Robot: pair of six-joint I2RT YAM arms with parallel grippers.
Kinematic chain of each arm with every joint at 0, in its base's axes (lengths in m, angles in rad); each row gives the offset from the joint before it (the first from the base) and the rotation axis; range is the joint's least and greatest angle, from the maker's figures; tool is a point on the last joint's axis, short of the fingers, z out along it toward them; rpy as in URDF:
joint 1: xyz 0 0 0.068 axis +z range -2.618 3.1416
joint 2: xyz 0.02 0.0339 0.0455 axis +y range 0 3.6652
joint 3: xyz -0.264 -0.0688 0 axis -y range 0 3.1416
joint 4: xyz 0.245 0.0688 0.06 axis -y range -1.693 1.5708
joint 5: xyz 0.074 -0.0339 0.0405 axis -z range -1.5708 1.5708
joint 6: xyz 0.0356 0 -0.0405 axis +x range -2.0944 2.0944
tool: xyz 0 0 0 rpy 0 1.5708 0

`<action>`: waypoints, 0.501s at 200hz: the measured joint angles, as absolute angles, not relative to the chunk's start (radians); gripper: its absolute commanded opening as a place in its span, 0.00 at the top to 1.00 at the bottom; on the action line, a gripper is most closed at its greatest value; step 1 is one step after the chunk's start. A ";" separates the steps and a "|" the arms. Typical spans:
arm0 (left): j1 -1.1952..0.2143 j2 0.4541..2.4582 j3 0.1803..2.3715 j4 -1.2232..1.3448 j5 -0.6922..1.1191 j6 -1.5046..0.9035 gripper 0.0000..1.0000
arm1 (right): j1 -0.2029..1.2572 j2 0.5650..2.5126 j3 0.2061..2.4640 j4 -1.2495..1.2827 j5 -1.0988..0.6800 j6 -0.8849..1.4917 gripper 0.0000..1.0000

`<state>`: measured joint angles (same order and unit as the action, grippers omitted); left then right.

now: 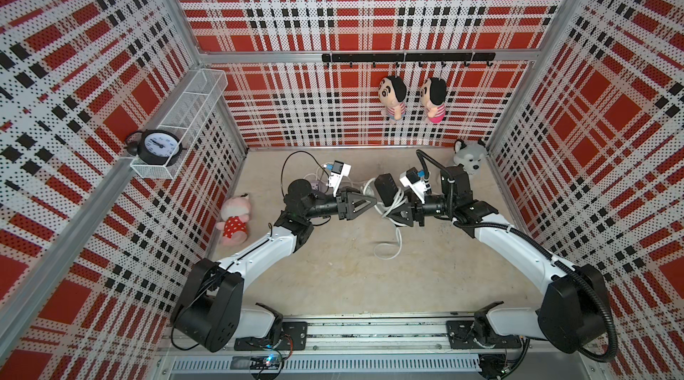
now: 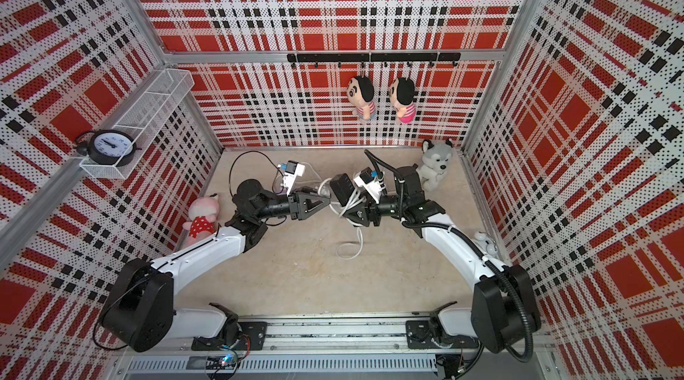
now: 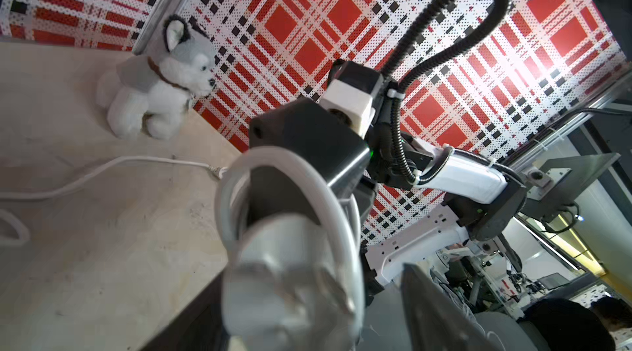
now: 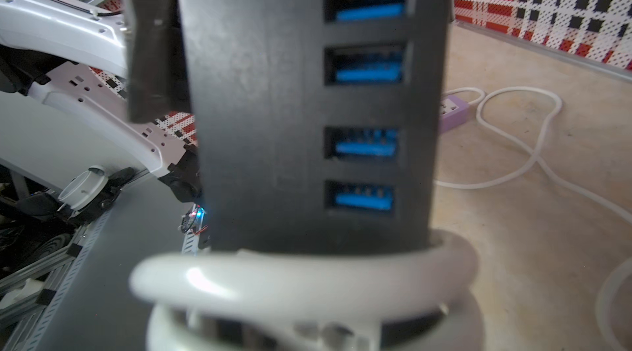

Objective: Unwrap the cord wrapped around the power strip
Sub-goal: Unwrap the power cord from the power strip.

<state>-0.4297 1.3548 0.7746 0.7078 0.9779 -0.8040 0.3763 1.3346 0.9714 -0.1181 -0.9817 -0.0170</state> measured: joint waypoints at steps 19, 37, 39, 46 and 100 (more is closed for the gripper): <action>-0.400 1.306 0.791 0.596 0.898 -0.732 0.01 | 0.376 1.332 0.971 -0.100 -0.949 0.004 0.91; -0.373 1.262 0.835 0.463 0.785 -0.657 0.01 | 0.376 1.322 0.963 -0.078 -0.912 0.033 0.92; -0.369 1.258 0.840 0.448 0.770 -0.649 0.00 | 0.376 1.319 0.961 -0.076 -0.907 0.036 0.92; -0.357 1.238 0.852 0.406 0.726 -0.629 0.02 | 0.376 1.311 0.955 -0.073 -0.892 0.045 0.92; -0.407 1.111 0.892 0.177 0.434 -0.568 0.55 | 0.394 1.237 0.907 -0.054 -0.733 0.094 0.92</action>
<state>-0.4072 1.1107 0.8917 0.1772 0.4335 -0.5678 0.3943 1.2369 0.9066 -0.0540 -0.7330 0.0937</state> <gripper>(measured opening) 0.477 0.567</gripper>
